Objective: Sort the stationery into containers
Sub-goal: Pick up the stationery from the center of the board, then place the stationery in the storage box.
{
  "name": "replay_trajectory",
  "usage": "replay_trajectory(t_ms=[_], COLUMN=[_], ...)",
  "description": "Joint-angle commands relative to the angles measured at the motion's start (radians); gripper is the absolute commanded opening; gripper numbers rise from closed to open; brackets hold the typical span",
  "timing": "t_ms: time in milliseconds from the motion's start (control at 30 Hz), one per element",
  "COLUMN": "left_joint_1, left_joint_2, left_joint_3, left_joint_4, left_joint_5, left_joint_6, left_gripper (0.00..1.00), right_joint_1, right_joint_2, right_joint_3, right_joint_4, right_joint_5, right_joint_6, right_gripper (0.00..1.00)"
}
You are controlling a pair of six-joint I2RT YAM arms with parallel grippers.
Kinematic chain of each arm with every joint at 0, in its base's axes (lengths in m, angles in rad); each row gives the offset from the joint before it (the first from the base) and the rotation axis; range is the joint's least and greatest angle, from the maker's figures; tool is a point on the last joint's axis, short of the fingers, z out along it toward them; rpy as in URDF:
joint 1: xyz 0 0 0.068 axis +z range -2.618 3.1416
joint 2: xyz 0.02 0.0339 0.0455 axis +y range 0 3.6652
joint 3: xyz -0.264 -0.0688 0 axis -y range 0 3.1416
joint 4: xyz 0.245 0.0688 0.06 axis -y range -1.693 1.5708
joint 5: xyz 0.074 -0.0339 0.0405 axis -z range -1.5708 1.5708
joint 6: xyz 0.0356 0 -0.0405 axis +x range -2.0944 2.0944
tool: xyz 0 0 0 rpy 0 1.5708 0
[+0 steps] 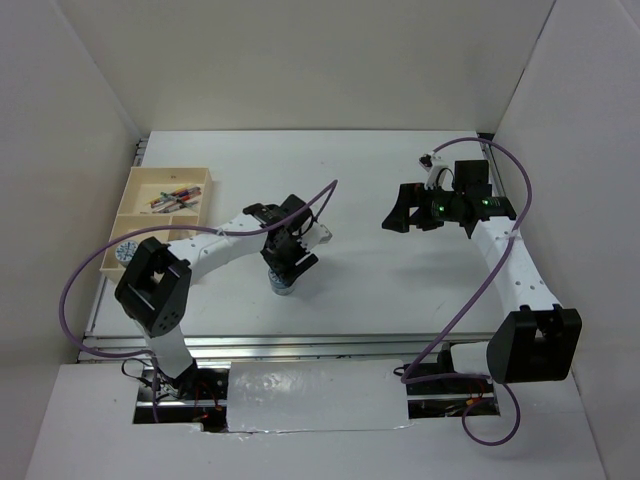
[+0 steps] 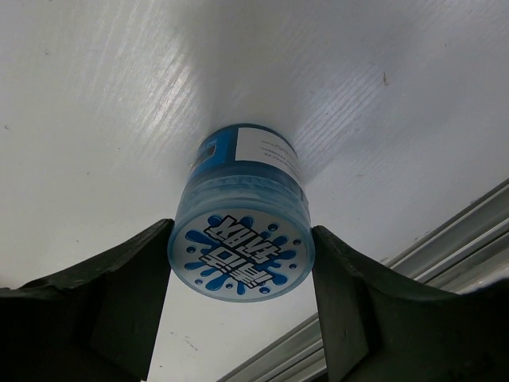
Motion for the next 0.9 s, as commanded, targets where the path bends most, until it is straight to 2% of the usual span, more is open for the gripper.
replay_trajectory(t_ms=[0, 133, 233, 433, 633, 800, 867], left_joint_1=[0.01, 0.101, 0.246, 0.571, 0.861, 1.045, 1.076], left_joint_2=[-0.047, -0.106, -0.138, -0.157, -0.14, -0.055, -0.035], left_joint_3=[-0.002, 0.079, 0.186, 0.36, 0.461, 0.578, 0.585], left_joint_4=[-0.036, -0.1, -0.192, -0.335, -0.41, -0.473, -0.476], left_joint_5=[0.004, 0.041, 0.102, 0.069, 0.121, 0.203, 0.225], left_joint_6=[0.0, 0.021, 0.064, 0.184, 0.308, 0.383, 0.394], left_gripper=[0.52, 0.47, 0.43, 0.34, 0.33, 0.32, 0.32], right_joint_1=[-0.005, -0.005, -0.007, 0.015, 0.05, 0.078, 0.088], right_joint_2=[-0.025, -0.025, -0.019, 0.018, 0.055, 0.085, 0.096], right_joint_3=[-0.001, 0.001, 0.002, 0.025, 0.058, 0.073, 0.084], right_joint_4=[-0.009, -0.011, -0.011, -0.028, -0.046, -0.051, -0.062], right_joint_5=[-0.013, -0.016, -0.018, -0.014, -0.004, 0.015, 0.021], right_joint_6=[-0.01, -0.011, -0.01, -0.022, -0.027, -0.036, -0.042], right_gripper=[1.0, 1.0, 0.99, 0.99, 0.98, 0.98, 0.98])
